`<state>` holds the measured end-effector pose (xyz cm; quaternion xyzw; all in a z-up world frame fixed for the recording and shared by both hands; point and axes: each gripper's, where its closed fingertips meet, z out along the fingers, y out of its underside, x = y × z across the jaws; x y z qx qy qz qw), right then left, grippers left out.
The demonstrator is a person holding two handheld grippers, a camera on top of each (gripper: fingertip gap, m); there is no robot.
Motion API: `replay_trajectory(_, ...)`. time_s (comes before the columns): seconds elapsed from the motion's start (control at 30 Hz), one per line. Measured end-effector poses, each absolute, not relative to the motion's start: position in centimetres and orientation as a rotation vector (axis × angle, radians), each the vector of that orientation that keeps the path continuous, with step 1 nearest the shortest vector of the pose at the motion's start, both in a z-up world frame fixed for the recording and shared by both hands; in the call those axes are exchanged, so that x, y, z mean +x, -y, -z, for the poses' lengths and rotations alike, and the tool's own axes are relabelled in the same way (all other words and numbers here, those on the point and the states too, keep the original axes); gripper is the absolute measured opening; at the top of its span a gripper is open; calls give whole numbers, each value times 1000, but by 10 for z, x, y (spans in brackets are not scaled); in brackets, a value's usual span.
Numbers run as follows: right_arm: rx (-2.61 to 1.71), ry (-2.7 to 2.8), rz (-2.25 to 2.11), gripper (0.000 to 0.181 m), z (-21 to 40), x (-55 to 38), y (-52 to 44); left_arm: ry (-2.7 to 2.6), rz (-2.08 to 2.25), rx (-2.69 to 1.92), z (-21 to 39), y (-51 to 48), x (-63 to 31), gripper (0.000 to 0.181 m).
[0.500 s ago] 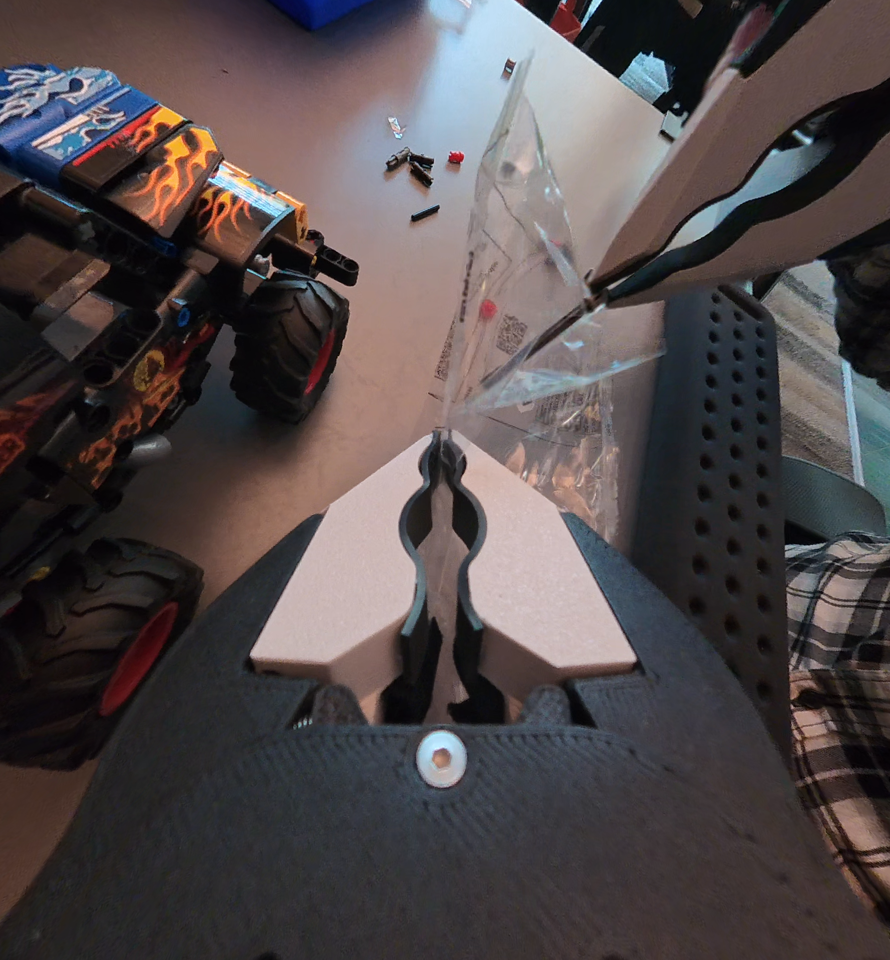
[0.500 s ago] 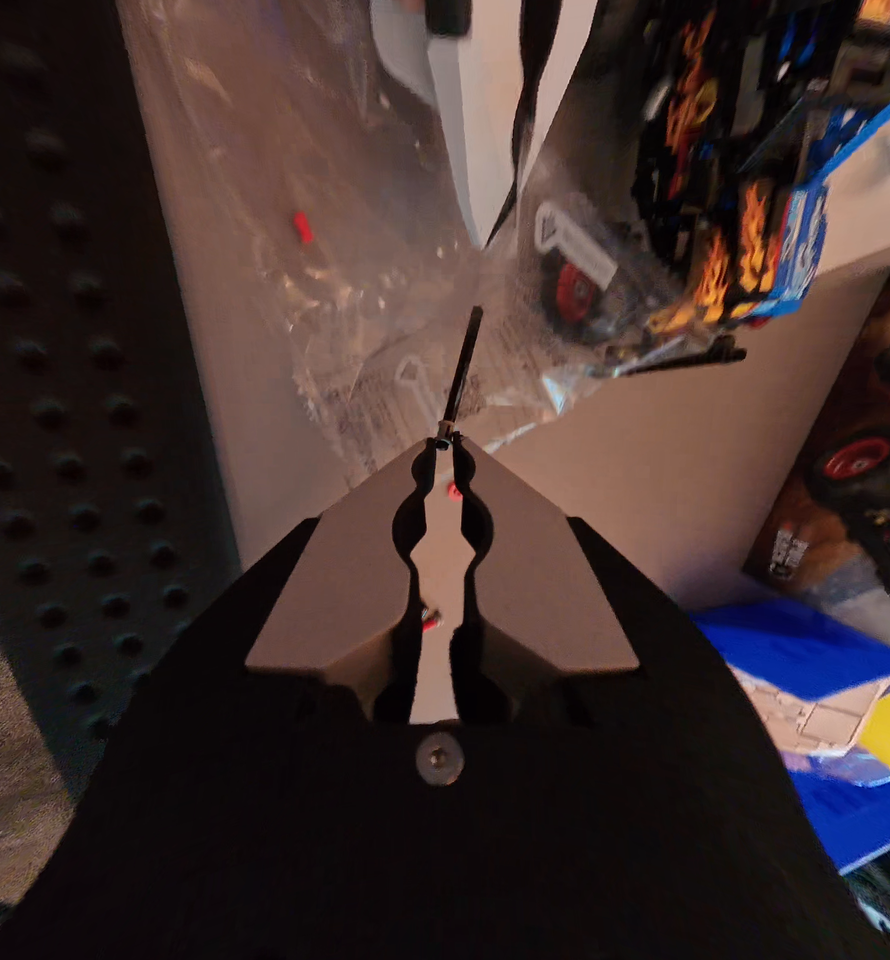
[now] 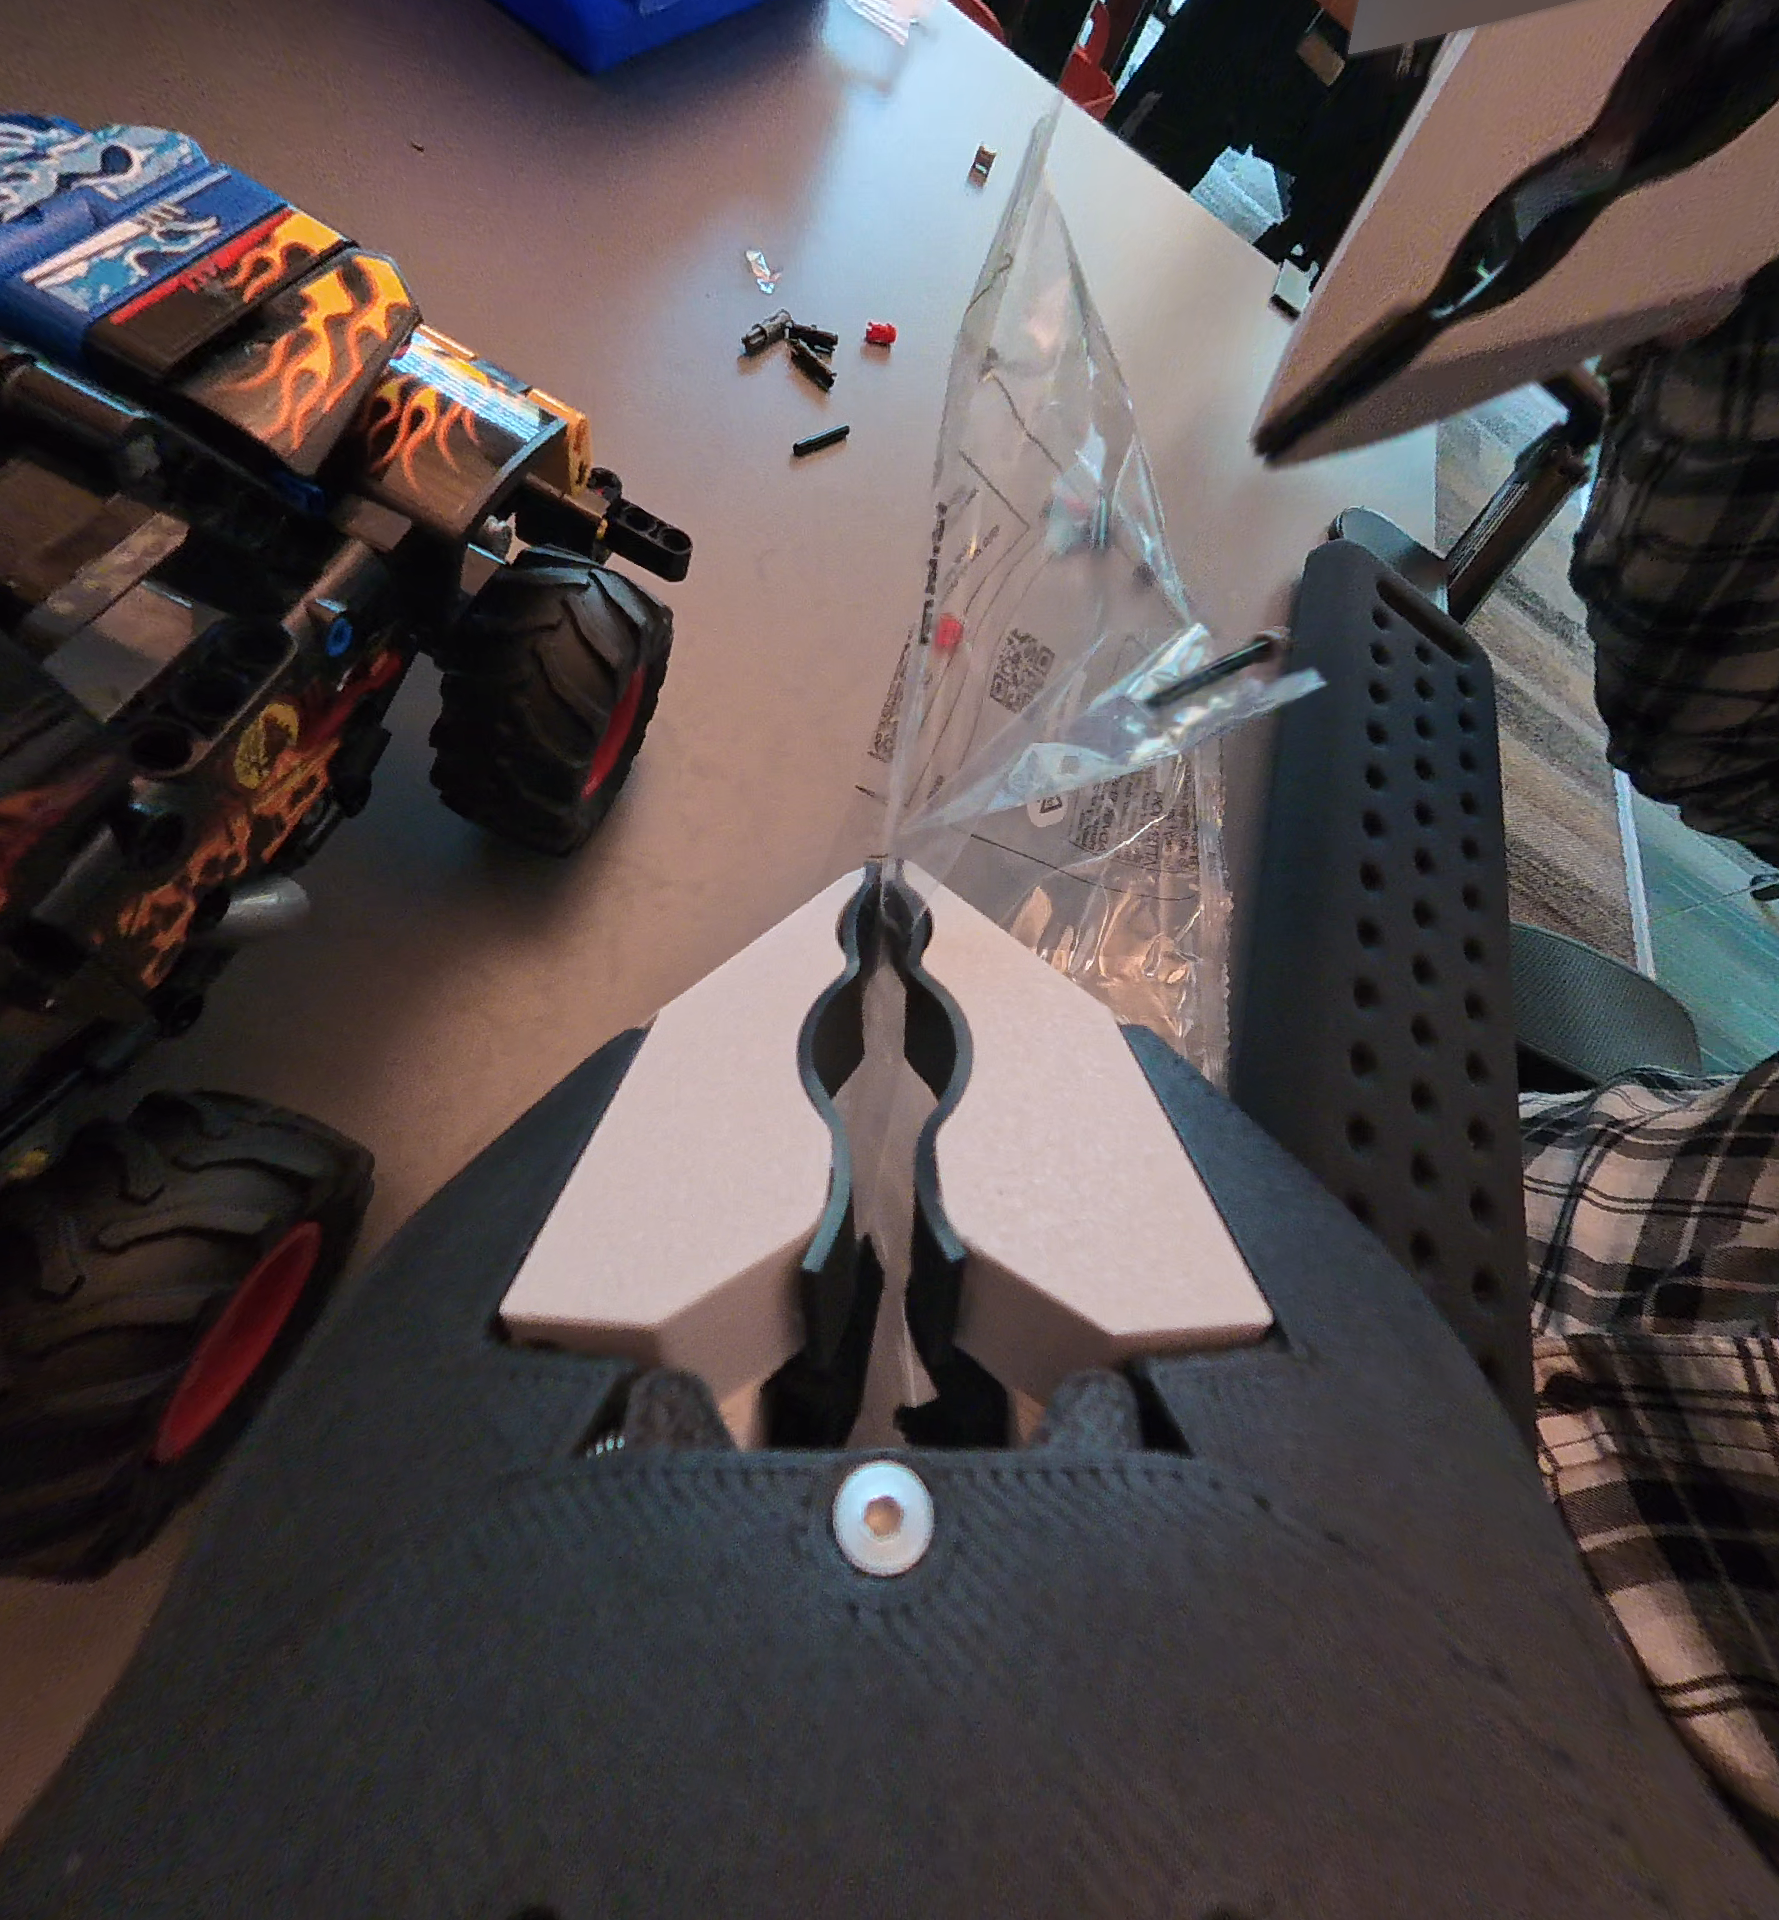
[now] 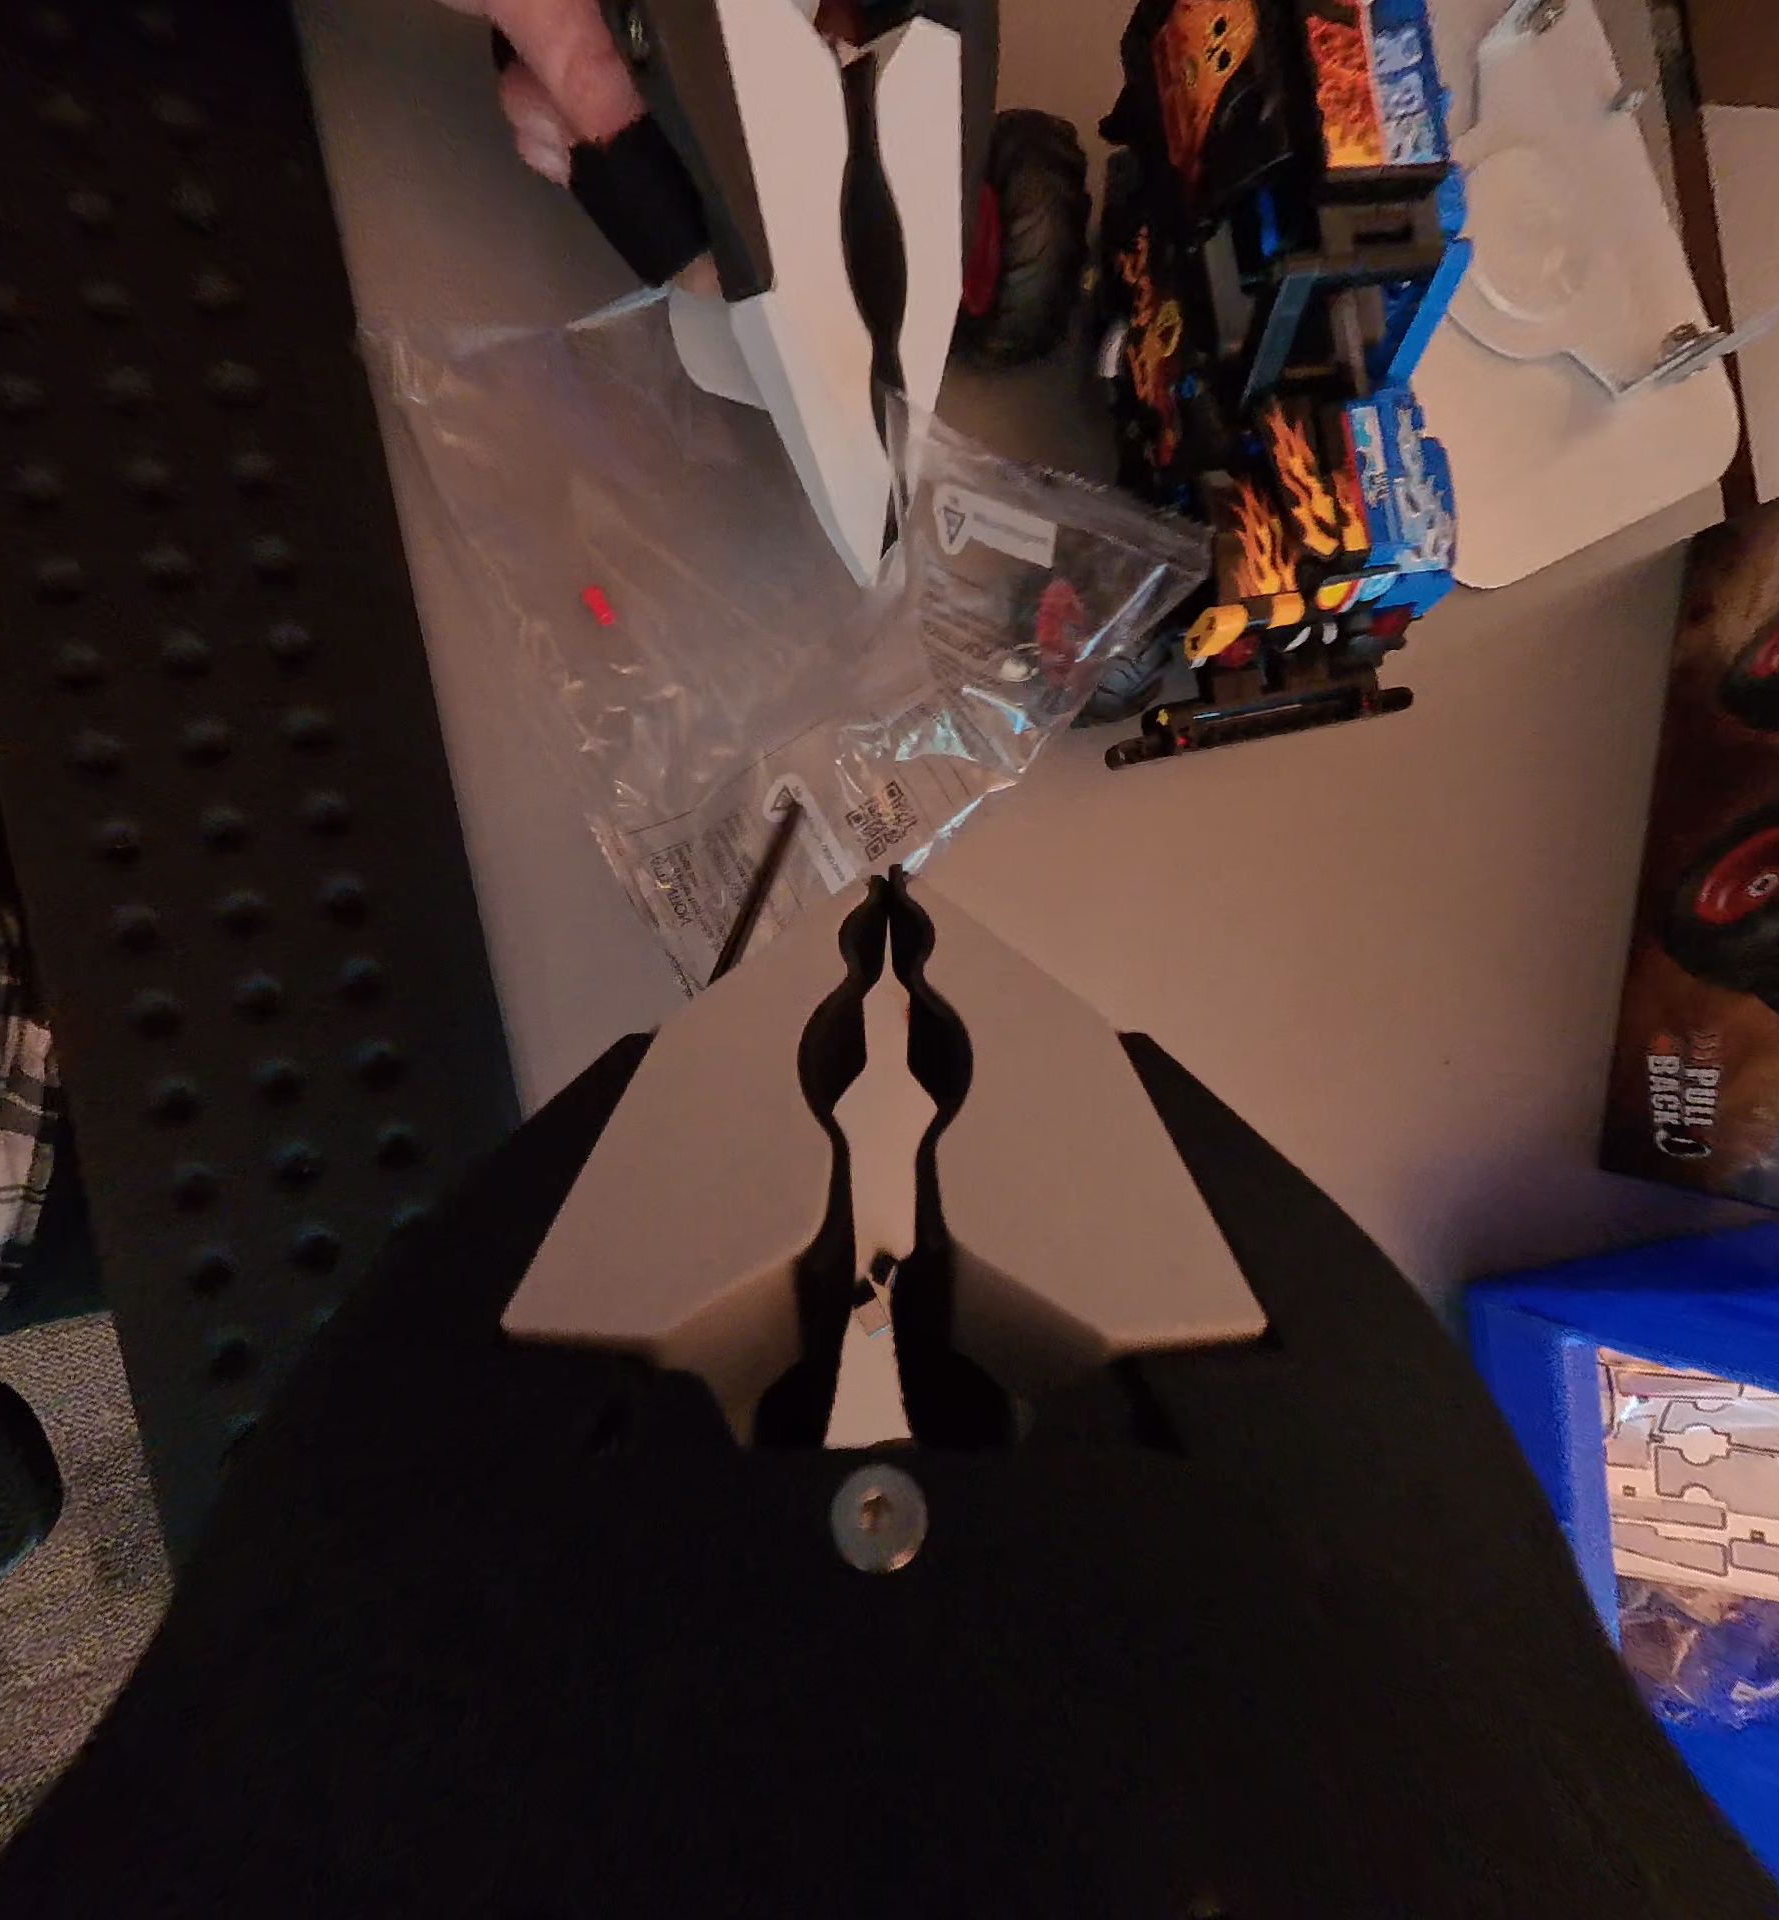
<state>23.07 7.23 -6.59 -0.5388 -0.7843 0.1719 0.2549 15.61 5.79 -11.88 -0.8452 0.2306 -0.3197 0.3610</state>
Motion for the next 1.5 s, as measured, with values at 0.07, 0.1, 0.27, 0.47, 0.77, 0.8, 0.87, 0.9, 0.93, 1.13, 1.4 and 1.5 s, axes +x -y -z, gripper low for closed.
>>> replay_trajectory(0.07,-1467,2143,-445,0,75,230,-71,-587,829,-2173,118,-58,155,0)
replay_trajectory(0.1,-1479,2142,-447,0,78,232,-70,-585,833,-2173,118,-58,155,0)
replay_trajectory(0.27,-1595,2078,-545,11,90,255,-68,-619,810,-2220,126,-53,156,0)
replay_trajectory(0.47,-1696,2039,-731,21,114,272,-48,-635,812,-2254,132,-50,159,0)
replay_trajectory(0.77,-1737,1987,-674,8,131,265,-43,-600,833,-2249,131,-52,156,0)
replay_trajectory(0.8,-1738,1978,-675,7,130,265,-44,-599,833,-2247,131,-52,156,0)
replay_trajectory(0.87,-1740,1961,-663,7,127,265,-48,-594,834,-2244,130,-52,156,0)
replay_trajectory(0.9,-1728,1956,-675,7,124,264,-47,-592,837,-2241,130,-52,156,0)
replay_trajectory(0.93,-1717,1958,-683,7,120,263,-47,-593,840,-2238,129,-52,156,0)
replay_trajectory(1.13,-1622,2128,-431,6,115,251,-54,-636,821,-2231,129,-51,161,0)
replay_trajectory(1.4,-1497,2215,-353,6,108,214,-56,-641,817,-2218,126,-51,161,0)
replay_trajectory(1.5,-1521,2172,-433,13,105,209,-58,-626,824,-2216,125,-52,160,0)
